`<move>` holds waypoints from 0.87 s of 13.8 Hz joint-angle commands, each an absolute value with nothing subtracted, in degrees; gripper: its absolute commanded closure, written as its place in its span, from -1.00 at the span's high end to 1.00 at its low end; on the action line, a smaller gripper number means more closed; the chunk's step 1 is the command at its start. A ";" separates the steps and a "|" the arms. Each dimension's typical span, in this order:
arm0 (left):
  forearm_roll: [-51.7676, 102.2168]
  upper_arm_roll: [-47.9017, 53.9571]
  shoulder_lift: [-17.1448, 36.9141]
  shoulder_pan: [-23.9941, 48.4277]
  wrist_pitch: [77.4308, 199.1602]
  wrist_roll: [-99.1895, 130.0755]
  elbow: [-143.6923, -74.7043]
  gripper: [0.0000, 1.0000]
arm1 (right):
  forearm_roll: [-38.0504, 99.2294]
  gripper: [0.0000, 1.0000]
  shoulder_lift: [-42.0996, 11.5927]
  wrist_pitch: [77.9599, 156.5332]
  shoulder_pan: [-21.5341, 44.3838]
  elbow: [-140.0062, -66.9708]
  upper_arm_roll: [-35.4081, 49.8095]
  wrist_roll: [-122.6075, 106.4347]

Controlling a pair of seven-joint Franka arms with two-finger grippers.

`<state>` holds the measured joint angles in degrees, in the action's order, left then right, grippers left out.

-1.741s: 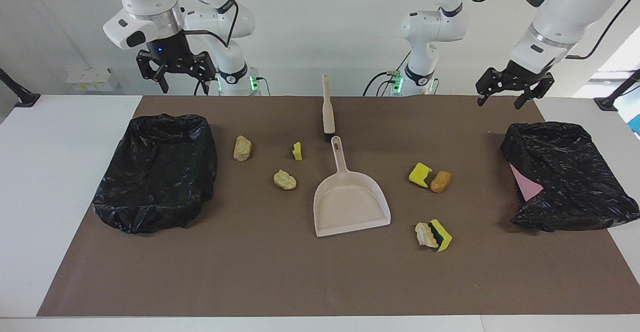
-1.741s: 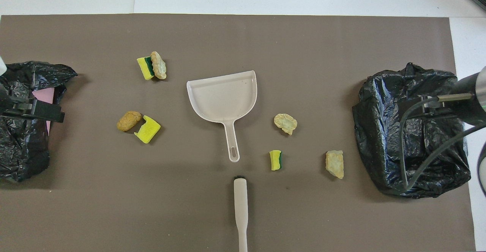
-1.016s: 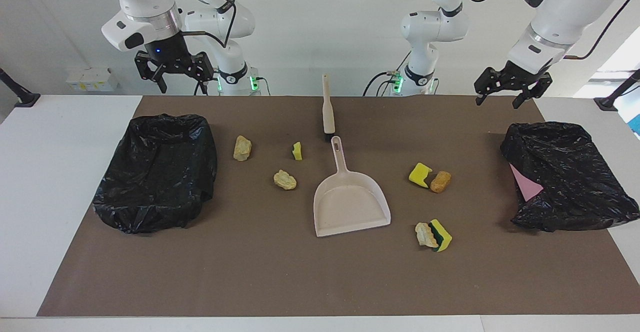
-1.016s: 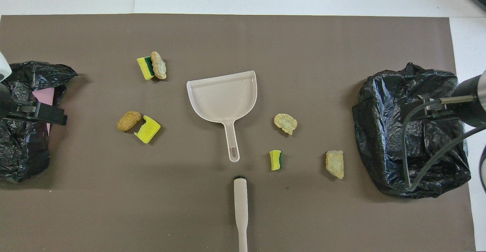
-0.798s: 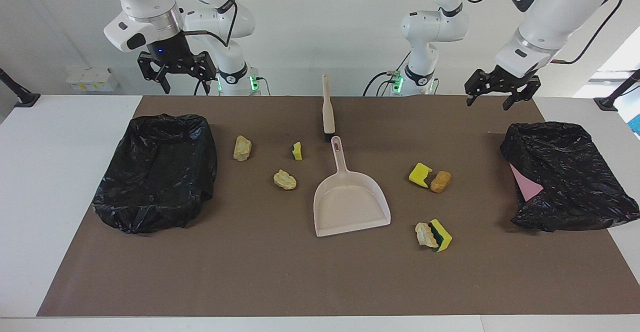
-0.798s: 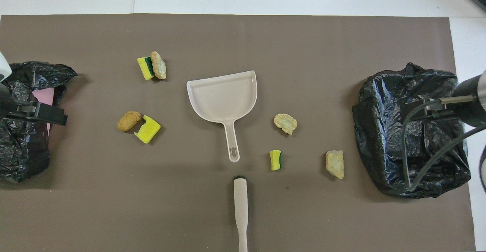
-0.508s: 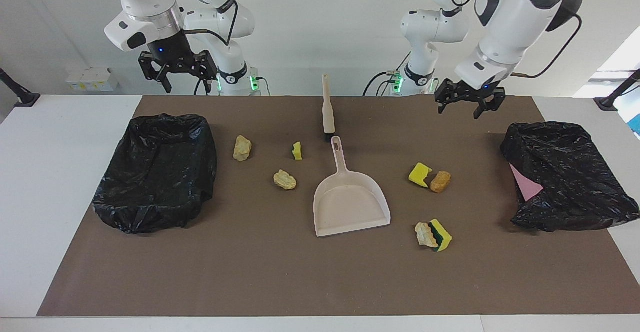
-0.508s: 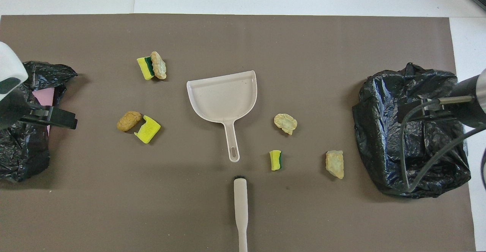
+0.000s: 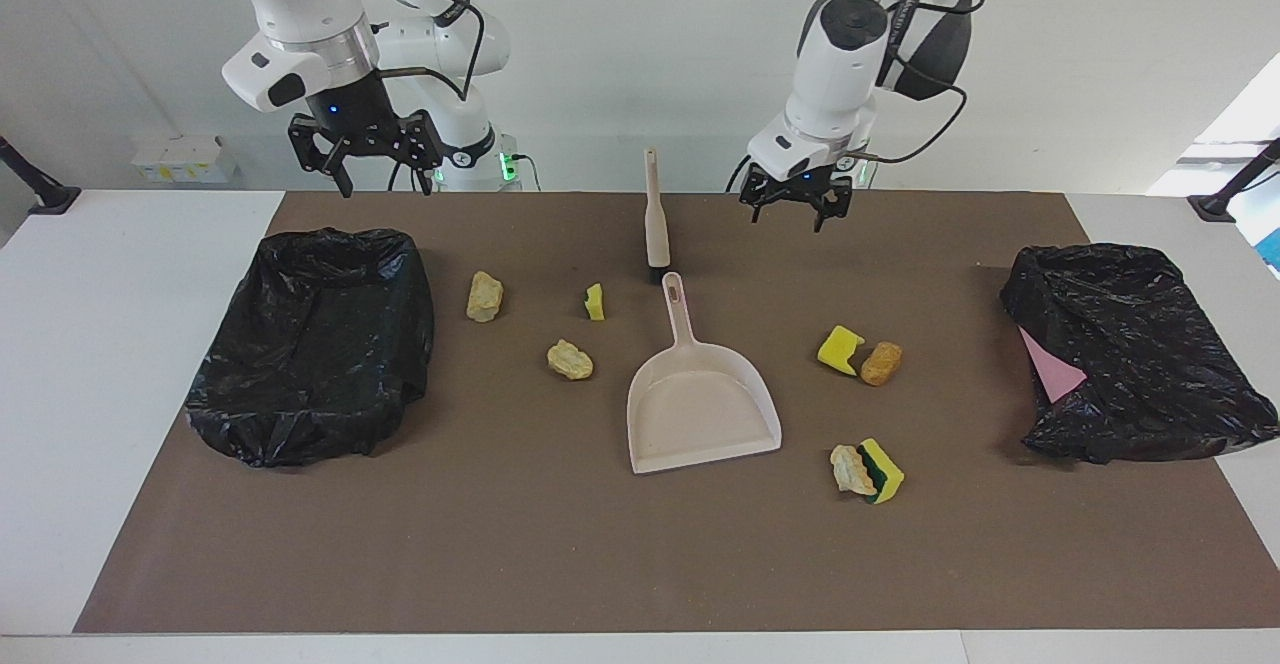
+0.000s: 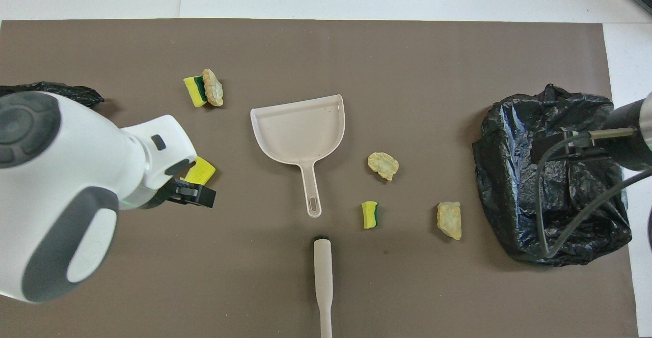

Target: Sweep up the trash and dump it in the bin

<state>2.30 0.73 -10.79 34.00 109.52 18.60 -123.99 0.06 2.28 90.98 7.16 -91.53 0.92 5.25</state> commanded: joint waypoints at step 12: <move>2.99 -0.35 -9.41 65.81 135.00 48.77 -143.09 1.00 | 0.79 1.00 -13.61 112.75 28.12 -93.78 1.23 20.83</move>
<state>2.43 0.82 -9.70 62.31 133.19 46.96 -141.67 0.58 -10.94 110.00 26.89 -94.51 1.49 19.87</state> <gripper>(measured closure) 0.000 0.000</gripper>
